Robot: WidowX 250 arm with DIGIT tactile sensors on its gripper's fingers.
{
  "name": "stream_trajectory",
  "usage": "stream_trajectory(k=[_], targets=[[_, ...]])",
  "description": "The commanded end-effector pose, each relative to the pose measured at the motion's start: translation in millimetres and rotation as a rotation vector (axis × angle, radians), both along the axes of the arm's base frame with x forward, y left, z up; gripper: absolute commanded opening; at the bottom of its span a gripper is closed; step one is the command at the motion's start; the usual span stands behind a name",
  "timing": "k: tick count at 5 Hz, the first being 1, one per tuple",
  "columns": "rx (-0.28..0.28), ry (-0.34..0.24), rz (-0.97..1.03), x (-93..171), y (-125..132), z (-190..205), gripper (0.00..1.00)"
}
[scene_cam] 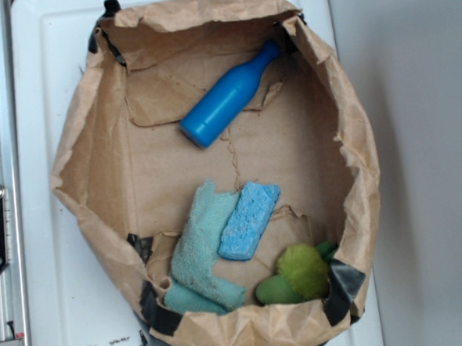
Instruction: Grab the blue bottle.
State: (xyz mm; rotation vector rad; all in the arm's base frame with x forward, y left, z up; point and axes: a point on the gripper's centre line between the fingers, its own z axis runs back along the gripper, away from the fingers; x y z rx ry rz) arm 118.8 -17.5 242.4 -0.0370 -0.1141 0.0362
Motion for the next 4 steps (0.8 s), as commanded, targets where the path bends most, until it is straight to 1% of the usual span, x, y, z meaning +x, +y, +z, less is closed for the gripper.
stream_trajectory(k=[1, 2, 3, 4], targets=[[0.0, 0.0, 0.0, 0.0, 0.0, 0.0, 1.0], [0.047, 0.019, 0.098, 50.0, -22.8, -25.4, 1.0], [0.12, 0.005, 0.179, 101.9, -44.6, -55.3, 1.0], [0.102, -0.054, 0.194, 153.3, -20.7, -55.4, 1.0]])
